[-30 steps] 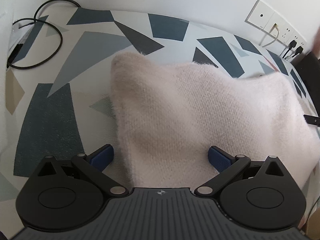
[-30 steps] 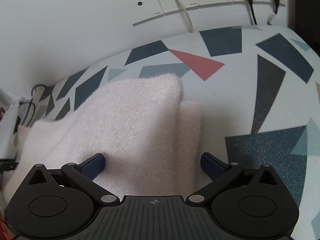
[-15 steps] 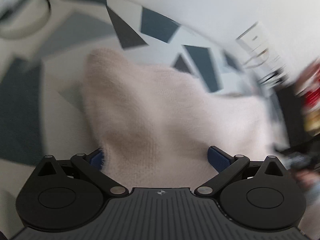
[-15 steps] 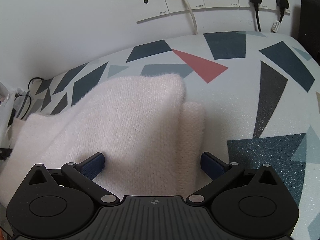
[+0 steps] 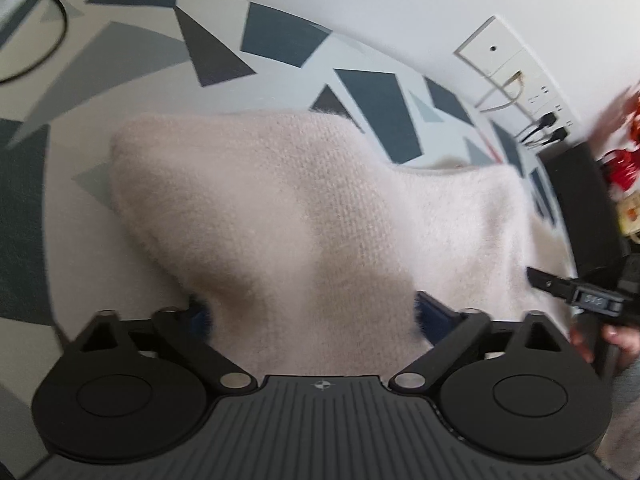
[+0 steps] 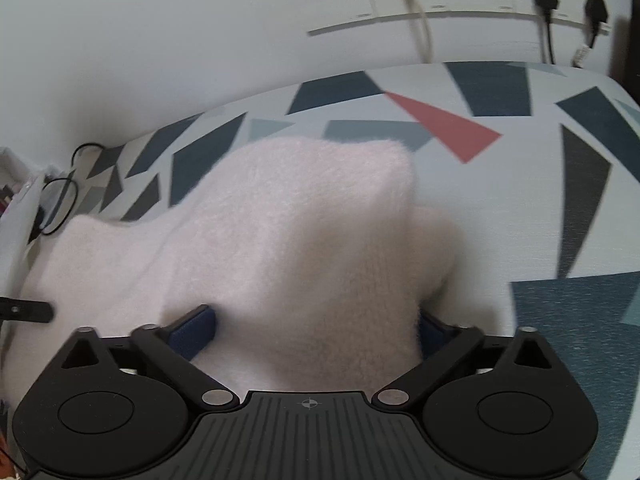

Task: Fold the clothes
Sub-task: 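Grasp the folded sweater edge with both grippers, then lift the folded sweater off the table with both grippers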

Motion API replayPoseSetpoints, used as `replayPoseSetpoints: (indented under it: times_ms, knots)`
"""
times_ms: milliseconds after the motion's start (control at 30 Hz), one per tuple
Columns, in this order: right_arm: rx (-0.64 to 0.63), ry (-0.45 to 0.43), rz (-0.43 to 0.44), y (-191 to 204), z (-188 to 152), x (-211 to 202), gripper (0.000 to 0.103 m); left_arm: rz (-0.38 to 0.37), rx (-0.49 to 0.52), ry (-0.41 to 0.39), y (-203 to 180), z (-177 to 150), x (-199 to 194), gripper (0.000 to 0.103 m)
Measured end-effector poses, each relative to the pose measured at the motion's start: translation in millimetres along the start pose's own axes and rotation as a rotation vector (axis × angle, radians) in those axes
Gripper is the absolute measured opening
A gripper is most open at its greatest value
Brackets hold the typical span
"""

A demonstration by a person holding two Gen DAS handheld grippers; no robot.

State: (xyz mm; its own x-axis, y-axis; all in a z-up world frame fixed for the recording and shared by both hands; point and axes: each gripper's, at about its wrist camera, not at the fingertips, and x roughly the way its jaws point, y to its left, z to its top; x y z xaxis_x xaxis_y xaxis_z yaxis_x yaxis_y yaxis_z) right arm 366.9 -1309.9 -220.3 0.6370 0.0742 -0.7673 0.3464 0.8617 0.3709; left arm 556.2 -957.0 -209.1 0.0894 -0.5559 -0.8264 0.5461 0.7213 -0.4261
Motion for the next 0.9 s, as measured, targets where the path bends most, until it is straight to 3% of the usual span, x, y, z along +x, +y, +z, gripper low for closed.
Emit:
replayPoseSetpoints:
  times_ms: [33,67,200,267,467,633,800,900]
  knots:
    - [0.015,0.007,0.015,2,0,0,0.067,-0.011,-0.015,0.007,2,-1,-1,0.055]
    - [0.032,0.014,0.026,4,-1,0,0.059,-0.040,-0.043,0.018,5,-2,-2,0.050]
    - [0.095,0.025,0.056,9,-4,-1,0.033,-0.013,-0.066,-0.001,3,-8,-9,0.042]
    - [0.083,0.016,0.060,16,-6,-5,0.030,0.017,-0.068,-0.022,-1,-13,-18,0.040]
    - [0.037,-0.060,0.139,42,-15,-46,0.026,0.033,-0.153,-0.070,2,-44,-64,0.038]
    - [-0.038,-0.093,0.215,65,-28,-87,0.025,0.079,-0.198,-0.153,-12,-94,-114,0.038]
    - [-0.132,-0.094,0.304,84,-51,-127,0.025,0.136,-0.290,-0.293,-35,-175,-175,0.038]
    - [-0.206,-0.075,0.378,103,-69,-152,0.025,0.175,-0.370,-0.375,-46,-243,-215,0.038]
